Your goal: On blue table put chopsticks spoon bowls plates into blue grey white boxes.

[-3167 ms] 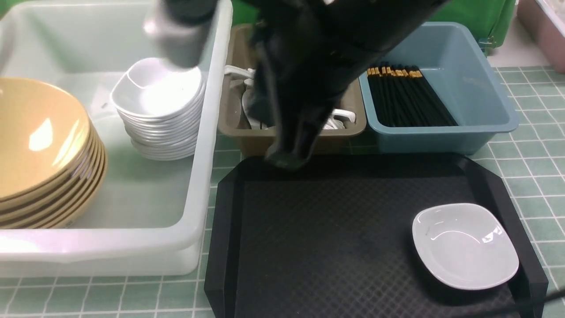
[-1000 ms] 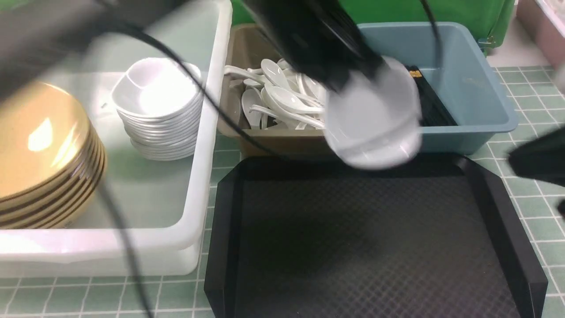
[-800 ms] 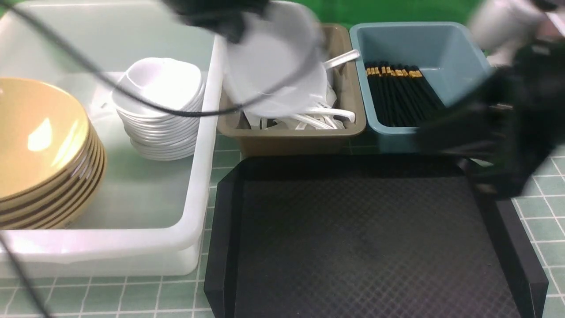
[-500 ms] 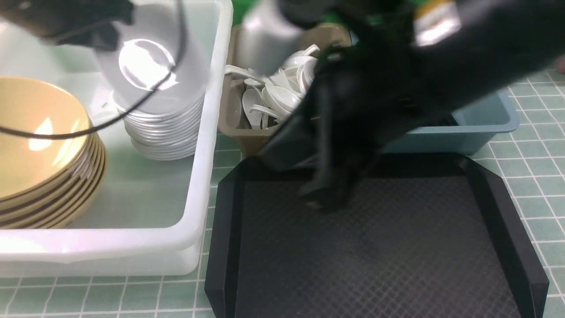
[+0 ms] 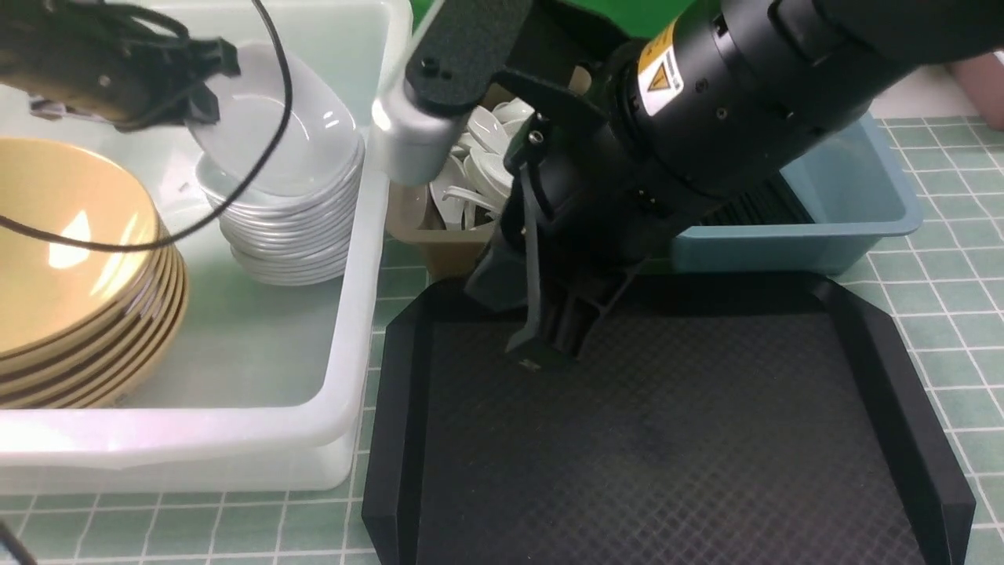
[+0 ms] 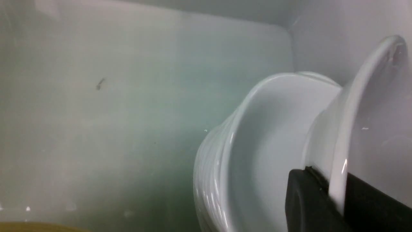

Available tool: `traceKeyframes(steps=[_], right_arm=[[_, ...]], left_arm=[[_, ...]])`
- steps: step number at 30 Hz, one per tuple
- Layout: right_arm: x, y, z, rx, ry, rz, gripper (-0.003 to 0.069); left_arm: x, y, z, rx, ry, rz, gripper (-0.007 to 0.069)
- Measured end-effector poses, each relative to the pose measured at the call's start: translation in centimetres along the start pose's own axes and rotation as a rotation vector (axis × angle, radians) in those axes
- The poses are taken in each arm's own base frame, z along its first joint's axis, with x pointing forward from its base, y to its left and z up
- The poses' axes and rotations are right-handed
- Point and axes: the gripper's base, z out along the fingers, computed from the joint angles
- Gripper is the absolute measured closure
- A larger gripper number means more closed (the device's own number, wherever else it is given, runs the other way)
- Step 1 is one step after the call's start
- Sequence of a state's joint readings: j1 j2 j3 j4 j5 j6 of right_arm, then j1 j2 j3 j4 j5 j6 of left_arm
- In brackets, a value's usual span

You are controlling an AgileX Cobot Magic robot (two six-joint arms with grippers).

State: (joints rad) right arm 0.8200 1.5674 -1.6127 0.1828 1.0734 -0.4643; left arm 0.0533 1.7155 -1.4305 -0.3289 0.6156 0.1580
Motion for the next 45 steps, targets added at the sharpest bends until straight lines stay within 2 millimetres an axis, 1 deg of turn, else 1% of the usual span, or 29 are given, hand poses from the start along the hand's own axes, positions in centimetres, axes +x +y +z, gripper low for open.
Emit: traceKeyframes(steps=[3,6,7,8,9,10,12,15,16,17,18,19,21,22,23,24,26,29,32,33,34,35,36,37,39,40,41,42,45], right_arm=[[0.1,-0.1,0.0,0.012,0.008,-0.007,0.0591],[0.1,-0.2,0.0,0.019,0.012,-0.011,0.0591],[0.1,-0.2,0.0,0.02,0.013,-0.01,0.0591],[0.1,-0.2,0.0,0.02,0.013,-0.01,0.0591],[0.1,-0.2,0.0,0.023,0.014,-0.006,0.0591],[0.1,-0.2,0.0,0.023,0.014,-0.007,0.0591],[0.2,-0.3,0.0,0.028,0.018,-0.007,0.0589],[0.2,-0.3,0.0,0.028,0.018,-0.003,0.0587],[0.2,-0.3,0.0,0.028,0.019,-0.003,0.0587],[0.2,-0.3,0.0,0.03,0.021,-0.005,0.0587],[0.2,-0.3,0.0,0.03,0.022,-0.005,0.0587],[0.3,-0.3,0.0,0.034,0.028,-0.008,0.0587],[0.4,-0.4,0.0,0.047,0.041,-0.014,0.0585],[0.5,-0.5,-0.2,0.062,0.048,-0.011,0.0582],[0.5,-0.6,-0.3,0.075,0.052,-0.005,0.0582],[0.6,-0.7,-0.3,0.087,0.058,-0.001,0.0582],[0.8,-0.9,-1.0,0.119,0.071,0.01,0.058],[1.2,-0.8,-2.4,0.15,0.082,0.031,0.058],[1.6,-0.5,-3.8,0.156,0.088,0.042,0.058],[1.8,-0.4,-4.1,0.159,0.084,0.051,0.058],[2.0,-0.2,-4.5,0.161,0.079,0.056,0.058],[2.3,-0.1,-4.6,0.161,0.082,0.06,0.058],[2.6,0.1,-4.8,0.161,0.081,0.064,0.058],[3.0,0.2,-4.9,0.162,0.08,0.072,0.058],[4.1,0.7,-4.9,0.163,0.077,0.089,0.058],[4.5,0.9,-4.8,0.164,0.074,0.098,0.058],[5.3,1.1,-4.7,0.166,0.068,0.108,0.058],[5.6,1.3,-4.8,0.167,0.064,0.109,0.058],[7.8,2.1,-4.5,0.165,0.071,0.127,0.0577]], left_arm=[[0.1,0.2,1.0,-0.001,-0.001,0.013,0.0609],[0.2,0.3,1.5,-0.004,0.006,0.05,0.057],[0.4,0.4,1.7,-0.006,0.017,0.075,0.0542],[0.4,0.4,1.7,-0.006,0.019,0.076,0.0537],[0.5,0.5,1.8,-0.009,0.032,0.1,0.0493],[0.6,0.5,1.8,-0.01,0.035,0.11,0.0485],[0.7,0.6,1.8,-0.02,0.05,0.141,0.0354],[0.5,0.6,1.4,-0.034,0.054,0.179,0.0222],[0.5,0.6,1.3,-0.034,0.055,0.181,0.0214],[-0.1,0.4,0.5,-0.036,0.048,0.195,0.0151],[-0.1,0.4,0.5,-0.036,0.05,0.195,0.0144],[-0.6,0.2,-0.4,-0.034,0.04,0.205,0.0104],[-1.7,-0.4,-2.5,-0.025,0.022,0.218,0.0074],[-2.3,-0.9,-4.1,-0.019,0.011,0.221,0.0075],[-2.5,-1.1,-5.0,-0.013,0.014,0.219,0.0078],[-2.8,-1.5,-6.6,-0.007,0.006,0.218,0.0084],[-3.0,-2.2,-9.8,0.003,-0.012,0.22,0.0124],[-2.3,-3.1,-13.9,0.016,0.0,0.233,0.0227],[-0.9,-3.6,-17.2,0.023,0.026,0.25,0.0391],[-0.2,-3.7,-18.1,0.021,0.034,0.253,0.0447],[0.3,-3.7,-18.5,0.021,0.042,0.255,0.0481],[1.2,-3.7,-19.3,0.019,0.047,0.258,0.0535],[2.1,-3.7,-20.1,0.016,0.041,0.261,0.0575],[3.2,-3.6,-20.4,0.013,0.051,0.261,0.0596],[5.6,-3.5,-21.7,0.006,0.026,0.263,0.0622],[6.9,-3.4,-21.6,0.003,0.024,0.26,0.0623],[8.2,-3.3,-22.2,-0.002,-0.02,0.259,0.0622],[9.4,-3.1,-22.0,-0.006,-0.033,0.254,0.0622],[12.8,-2.6,-22.2,-0.024,-0.135,0.253,0.0622]])
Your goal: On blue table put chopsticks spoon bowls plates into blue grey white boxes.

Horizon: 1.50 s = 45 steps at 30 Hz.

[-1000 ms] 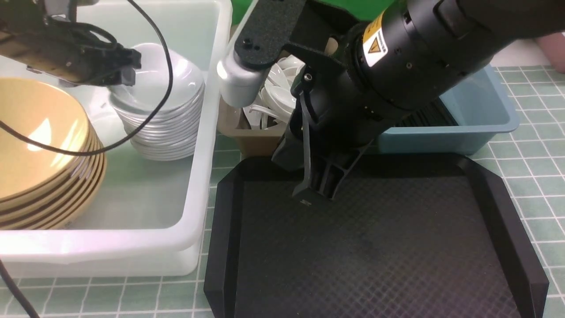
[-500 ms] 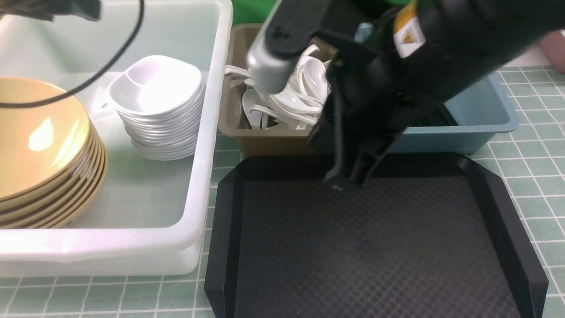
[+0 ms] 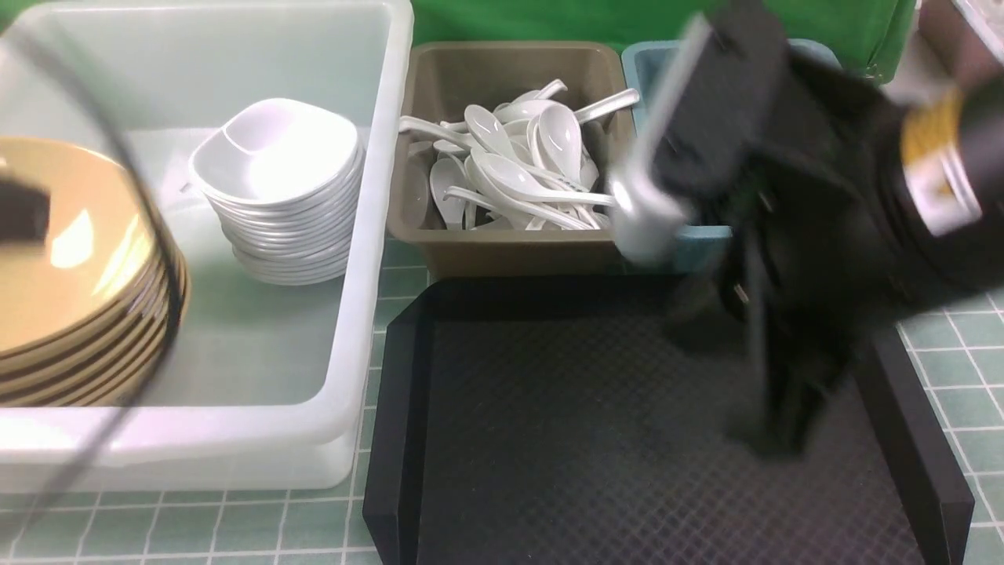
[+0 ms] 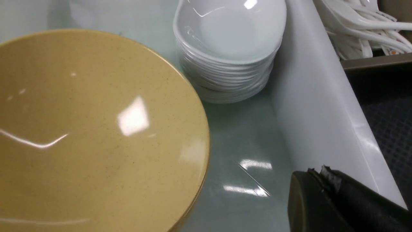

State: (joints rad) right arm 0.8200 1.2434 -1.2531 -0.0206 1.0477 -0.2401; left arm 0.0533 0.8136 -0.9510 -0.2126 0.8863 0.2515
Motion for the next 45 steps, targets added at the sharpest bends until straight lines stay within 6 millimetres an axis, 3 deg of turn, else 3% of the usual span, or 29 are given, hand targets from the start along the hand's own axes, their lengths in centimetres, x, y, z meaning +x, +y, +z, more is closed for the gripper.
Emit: traceKeyframes(steps=[4,8,15,23,41,45], right_arm=[[3.1,0.9,-0.2,-0.007,-0.047,0.045,0.0571],[5.3,2.1,-1.6,-0.04,-0.195,0.093,0.0569],[8.3,2.9,-4.8,0.001,-0.551,0.134,0.0561],[10.2,3.2,-7.1,0.072,-0.798,0.13,0.0559],[10.3,3.1,-7.0,0.083,-0.797,0.118,0.0561],[10.7,3.2,-6.3,0.087,-0.779,0.114,0.0603]], left_arm=[[4.5,-0.4,-0.7,-0.041,-0.139,0.015,0.0622],[8.4,-0.8,-1.1,-0.07,-0.25,0.019,0.0622],[12.2,-1.1,-1.3,-0.1,-0.385,0.025,0.0622],[14.1,-1.2,-0.5,-0.101,-0.379,0.023,0.0622],[16.6,-1.2,1.6,-0.081,-0.25,0.014,0.0622],[16.6,-1.2,1.6,-0.08,-0.245,0.014,0.0622]])
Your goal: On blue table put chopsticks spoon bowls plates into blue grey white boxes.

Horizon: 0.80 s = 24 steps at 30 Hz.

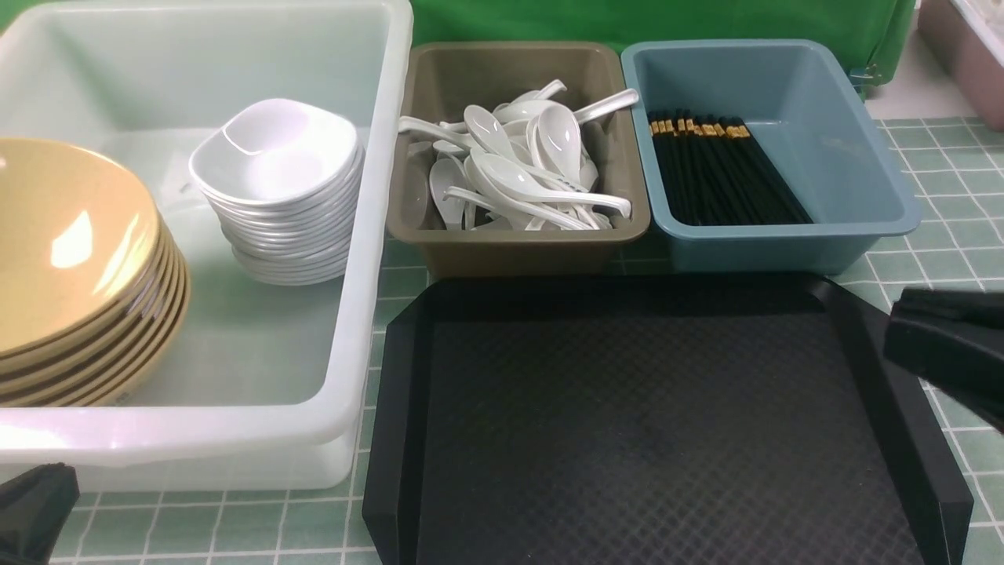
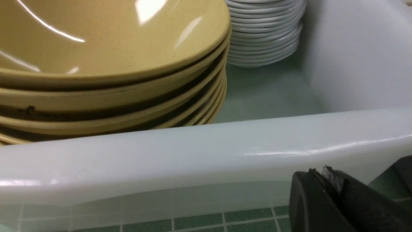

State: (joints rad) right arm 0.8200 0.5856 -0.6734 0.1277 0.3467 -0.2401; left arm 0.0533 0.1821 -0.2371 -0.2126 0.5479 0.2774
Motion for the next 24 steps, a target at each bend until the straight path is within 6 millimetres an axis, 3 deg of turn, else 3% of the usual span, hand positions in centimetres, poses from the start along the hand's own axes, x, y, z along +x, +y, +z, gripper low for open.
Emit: traceKeyframes(steps=[5,12,14,16,19,24], right_arm=[[2.7,-0.3,-0.1,0.064,-0.063,-0.002,0.0624],[8.1,-2.0,-2.2,0.363,-0.188,0.076,0.0624],[11.1,-2.5,-3.1,0.512,-0.174,0.116,0.0624],[12.2,-2.6,-3.5,0.579,-0.169,0.128,0.0624],[16.4,-2.6,-4.3,0.749,-0.098,0.136,0.0624],[18.0,-2.3,-5.1,0.852,-0.077,0.188,0.0624]], left_arm=[[0.0,0.0,0.0,0.0,0.001,0.0,0.0622],[0.0,0.0,0.0,0.0,0.001,0.0,0.0622],[0.0,0.0,0.0,0.0,0.001,0.0,0.0622],[0.0,0.0,0.0,0.0,0.001,0.0,0.0622],[0.0,0.0,0.0,0.0,0.001,0.0,0.0622],[0.0,0.0,0.0,0.0,0.001,0.0,0.0622]])
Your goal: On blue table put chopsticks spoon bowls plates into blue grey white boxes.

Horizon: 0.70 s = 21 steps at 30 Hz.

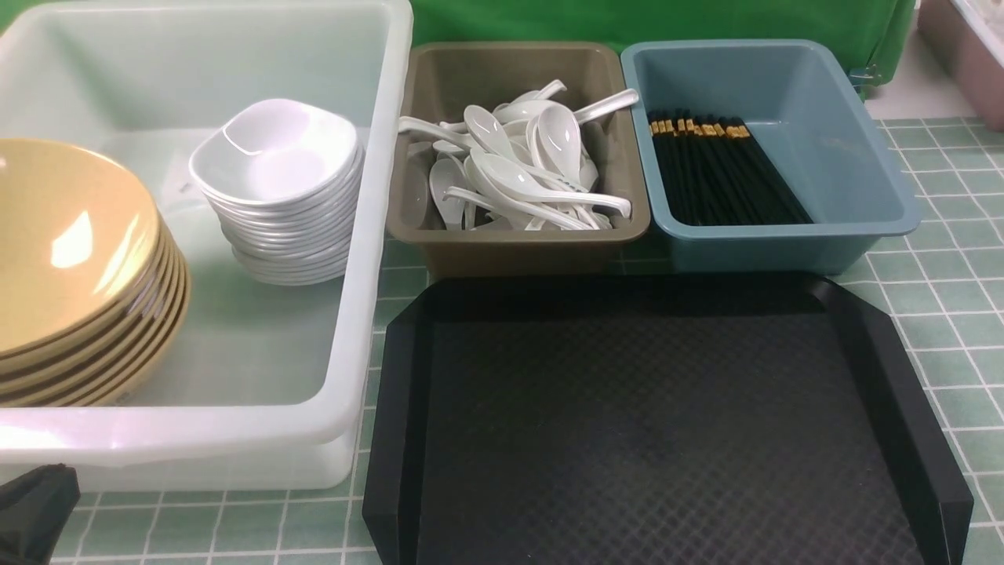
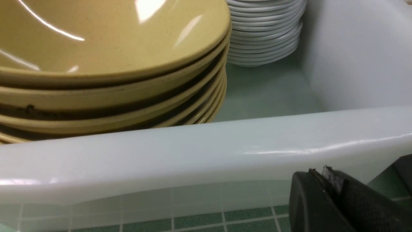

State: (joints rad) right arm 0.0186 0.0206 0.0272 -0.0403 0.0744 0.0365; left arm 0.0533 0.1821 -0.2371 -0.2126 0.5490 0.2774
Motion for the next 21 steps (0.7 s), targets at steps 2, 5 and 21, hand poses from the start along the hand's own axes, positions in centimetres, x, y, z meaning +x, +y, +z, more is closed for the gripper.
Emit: traceKeyframes(steps=[2,5,21], right_arm=[[0.7,-0.3,-0.2,0.045,0.065,0.007,0.0624],[1.4,-0.5,-0.3,0.084,0.14,0.0,0.0624],[1.9,-0.7,-0.4,0.105,0.198,0.002,0.0624]], left_arm=[[0.0,0.0,0.0,0.0,0.001,0.0,0.0622],[0.0,0.0,0.0,0.0,0.001,0.0,0.0622],[0.0,0.0,0.0,0.001,0.003,0.0,0.0622]])
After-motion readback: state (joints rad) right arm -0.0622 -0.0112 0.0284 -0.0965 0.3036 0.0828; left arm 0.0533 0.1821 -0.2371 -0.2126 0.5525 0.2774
